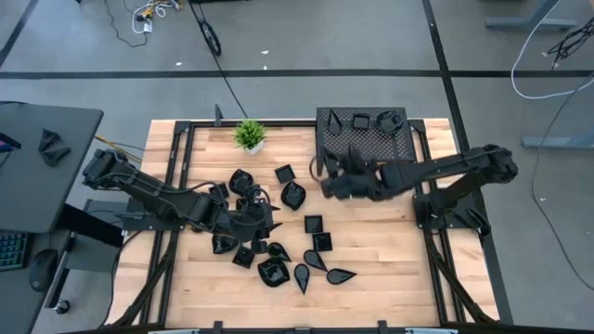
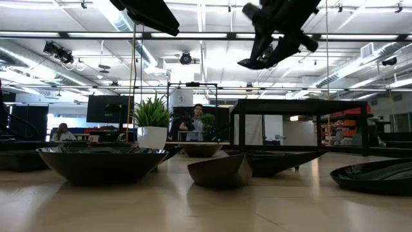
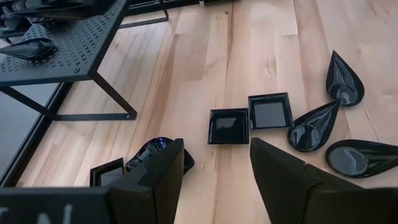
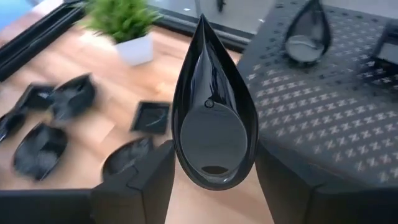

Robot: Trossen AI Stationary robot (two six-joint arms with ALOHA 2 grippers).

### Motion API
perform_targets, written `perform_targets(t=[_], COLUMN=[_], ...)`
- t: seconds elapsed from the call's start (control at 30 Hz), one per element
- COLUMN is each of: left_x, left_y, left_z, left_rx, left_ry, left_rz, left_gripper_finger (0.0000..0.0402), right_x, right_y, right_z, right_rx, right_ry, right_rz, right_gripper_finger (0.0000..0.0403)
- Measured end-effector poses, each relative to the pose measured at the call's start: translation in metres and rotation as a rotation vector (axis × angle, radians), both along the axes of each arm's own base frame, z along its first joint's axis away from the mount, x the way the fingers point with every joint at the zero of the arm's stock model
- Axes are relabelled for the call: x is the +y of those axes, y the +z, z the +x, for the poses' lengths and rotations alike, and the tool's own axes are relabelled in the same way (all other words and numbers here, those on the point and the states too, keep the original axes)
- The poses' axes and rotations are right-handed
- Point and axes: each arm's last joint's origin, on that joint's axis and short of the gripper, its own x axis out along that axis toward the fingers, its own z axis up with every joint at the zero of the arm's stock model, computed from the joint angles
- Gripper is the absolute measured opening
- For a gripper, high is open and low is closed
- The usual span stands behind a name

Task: Pick & Place Mini shaped plates
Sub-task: Stack the black drop-shaped plate on top of the black drop-shaped plate on the shelf

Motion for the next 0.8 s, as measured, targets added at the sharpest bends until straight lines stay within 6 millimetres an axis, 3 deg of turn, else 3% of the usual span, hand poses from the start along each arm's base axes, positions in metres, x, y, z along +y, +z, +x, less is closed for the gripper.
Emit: perform_targets(t=[0.37,0.8], left_x=[0.0,0.0], left_y=[0.0,0.0], left_z=[0.0,0.0], left_rx=[-0.002,-0.004], left_ry=[0.005,0.005], left_rz=[0.004,0.004], left_gripper_finger=[0.0192,0.0192], right_x=[-0.08,-0.13], right_y=[0.001,-0.033], right_z=[-0.002,0.002], right_rx=[-0.058,-0.114], right_ry=[-0.201,-0.234], right_rz=[0.028,0.066], right_gripper_finger=[0.0221,0.0222])
